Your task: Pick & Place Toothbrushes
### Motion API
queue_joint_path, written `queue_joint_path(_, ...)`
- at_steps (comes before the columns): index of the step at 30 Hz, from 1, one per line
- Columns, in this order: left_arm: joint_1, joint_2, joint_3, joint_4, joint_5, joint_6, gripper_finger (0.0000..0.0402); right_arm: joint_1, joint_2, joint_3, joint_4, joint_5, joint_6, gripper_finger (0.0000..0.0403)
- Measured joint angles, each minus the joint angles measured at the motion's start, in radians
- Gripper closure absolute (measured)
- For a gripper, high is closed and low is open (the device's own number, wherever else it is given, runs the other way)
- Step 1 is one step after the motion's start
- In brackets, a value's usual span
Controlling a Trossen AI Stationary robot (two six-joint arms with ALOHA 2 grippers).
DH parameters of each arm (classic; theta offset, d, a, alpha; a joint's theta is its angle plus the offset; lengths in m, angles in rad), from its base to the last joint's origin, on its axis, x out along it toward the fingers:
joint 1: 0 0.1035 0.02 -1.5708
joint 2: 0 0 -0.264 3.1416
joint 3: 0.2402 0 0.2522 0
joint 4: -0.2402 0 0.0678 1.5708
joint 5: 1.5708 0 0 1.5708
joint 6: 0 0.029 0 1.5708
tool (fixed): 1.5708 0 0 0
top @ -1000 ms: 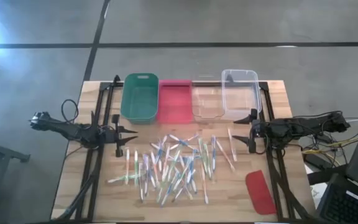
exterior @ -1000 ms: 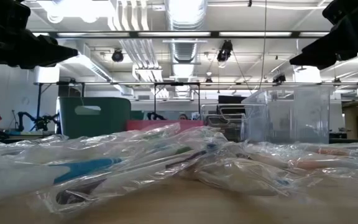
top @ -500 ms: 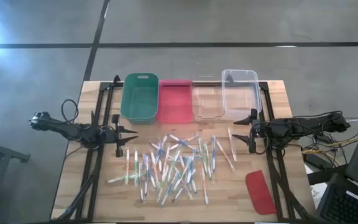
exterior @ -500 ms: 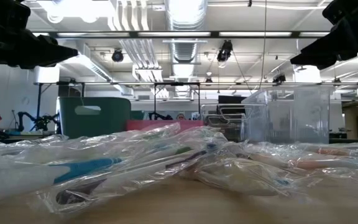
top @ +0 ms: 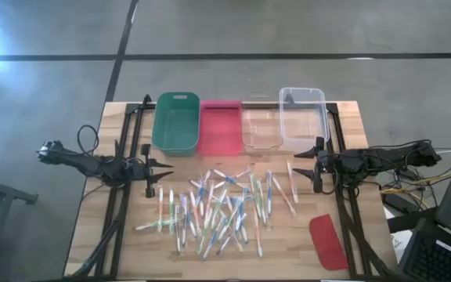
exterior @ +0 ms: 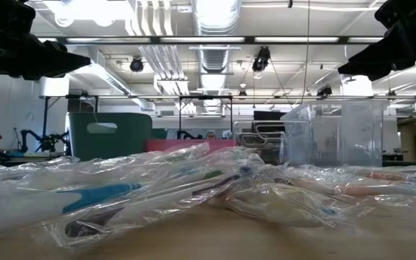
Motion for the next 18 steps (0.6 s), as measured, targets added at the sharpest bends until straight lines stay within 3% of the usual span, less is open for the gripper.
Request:
queue_joint_path(9, 0.000, 0.000, 0.000, 0.000, 0.000, 0.000, 0.0321, 0.000, 0.000, 0.000, 0.000, 0.000, 0.000, 0.0184)
queue_joint_path(18, 0.000, 0.000, 0.000, 0.000, 0.000, 0.000, 0.0321, 0.000, 0.000, 0.000, 0.000, 0.000, 0.000, 0.0159)
